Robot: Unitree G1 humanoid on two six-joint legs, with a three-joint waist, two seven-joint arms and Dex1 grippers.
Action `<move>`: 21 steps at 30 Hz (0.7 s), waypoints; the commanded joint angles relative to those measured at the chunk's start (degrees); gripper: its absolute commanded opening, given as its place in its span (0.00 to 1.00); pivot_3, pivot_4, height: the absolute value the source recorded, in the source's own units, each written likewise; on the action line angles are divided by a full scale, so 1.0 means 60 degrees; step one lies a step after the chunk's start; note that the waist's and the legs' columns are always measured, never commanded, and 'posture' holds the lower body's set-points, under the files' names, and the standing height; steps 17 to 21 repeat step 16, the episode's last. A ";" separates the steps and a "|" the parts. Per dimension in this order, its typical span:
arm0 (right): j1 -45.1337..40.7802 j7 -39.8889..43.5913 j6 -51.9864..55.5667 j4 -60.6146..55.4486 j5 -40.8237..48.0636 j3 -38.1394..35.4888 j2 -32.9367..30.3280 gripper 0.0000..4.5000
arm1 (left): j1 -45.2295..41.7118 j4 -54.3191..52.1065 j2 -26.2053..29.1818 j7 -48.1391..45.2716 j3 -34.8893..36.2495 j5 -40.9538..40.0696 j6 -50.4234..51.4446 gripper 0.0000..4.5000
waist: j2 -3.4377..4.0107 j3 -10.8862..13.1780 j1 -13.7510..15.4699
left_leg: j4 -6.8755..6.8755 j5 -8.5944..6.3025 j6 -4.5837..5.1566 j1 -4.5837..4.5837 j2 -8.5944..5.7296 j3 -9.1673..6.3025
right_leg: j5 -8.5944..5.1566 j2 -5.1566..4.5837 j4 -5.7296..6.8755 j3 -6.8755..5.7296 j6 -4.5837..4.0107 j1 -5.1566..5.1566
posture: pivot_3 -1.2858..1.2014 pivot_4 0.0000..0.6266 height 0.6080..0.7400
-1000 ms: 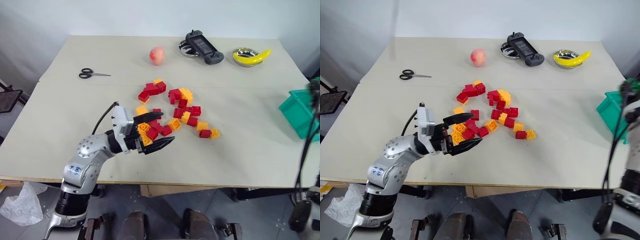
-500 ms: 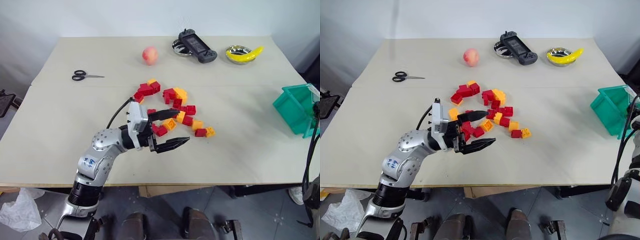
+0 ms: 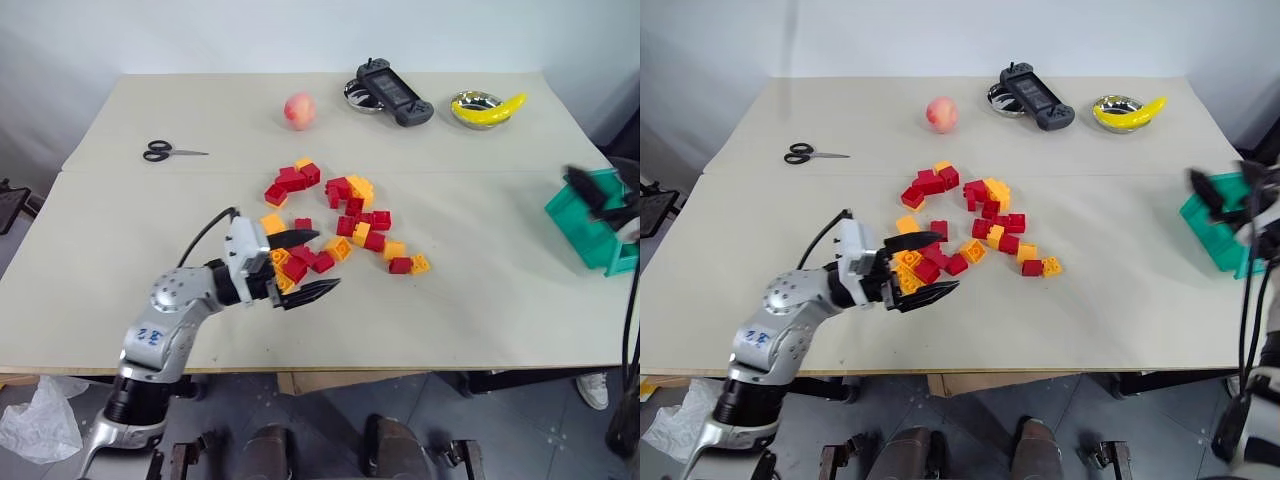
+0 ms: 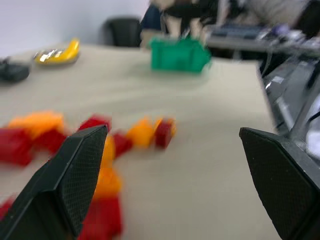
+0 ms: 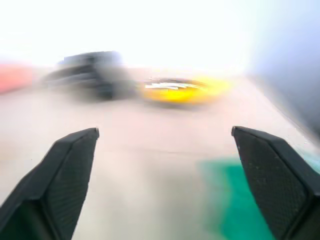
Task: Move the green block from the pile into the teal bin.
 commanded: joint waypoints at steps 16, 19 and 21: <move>0.5222 0.3219 -0.1346 -0.3814 0.0173 -0.0310 -0.0518 0.99 | 0.1301 0.0283 0.1098 -0.0228 0.1662 0.0308 -0.1448 1.00 | -0.0006 0.0005 0.0275 | 0.0013 -0.0001 -0.0004 0.0005 -0.0007 -0.0015 | 0.0002 -0.0004 0.0002 -0.0009 0.0001 0.0017 | 0.52 0.24 1.00; 0.5222 0.3219 -0.1346 -0.3814 0.0173 -0.0310 -0.0518 0.99 | 0.1301 0.0283 0.1098 -0.0228 0.1662 0.0308 -0.1448 1.00 | -0.0006 0.0005 0.0275 | 0.0013 -0.0001 -0.0004 0.0005 -0.0007 -0.0015 | 0.0002 -0.0004 0.0002 -0.0009 0.0001 0.0017 | 0.52 0.24 1.00; 0.5222 0.3219 -0.1346 -0.3814 0.0173 -0.0310 -0.0518 0.99 | 0.1301 0.0283 0.1098 -0.0228 0.1662 0.0308 -0.1448 1.00 | -0.0006 0.0005 0.0275 | 0.0013 -0.0001 -0.0004 0.0005 -0.0007 -0.0015 | 0.0002 -0.0004 0.0002 -0.0009 0.0001 0.0017 | 0.52 0.24 1.00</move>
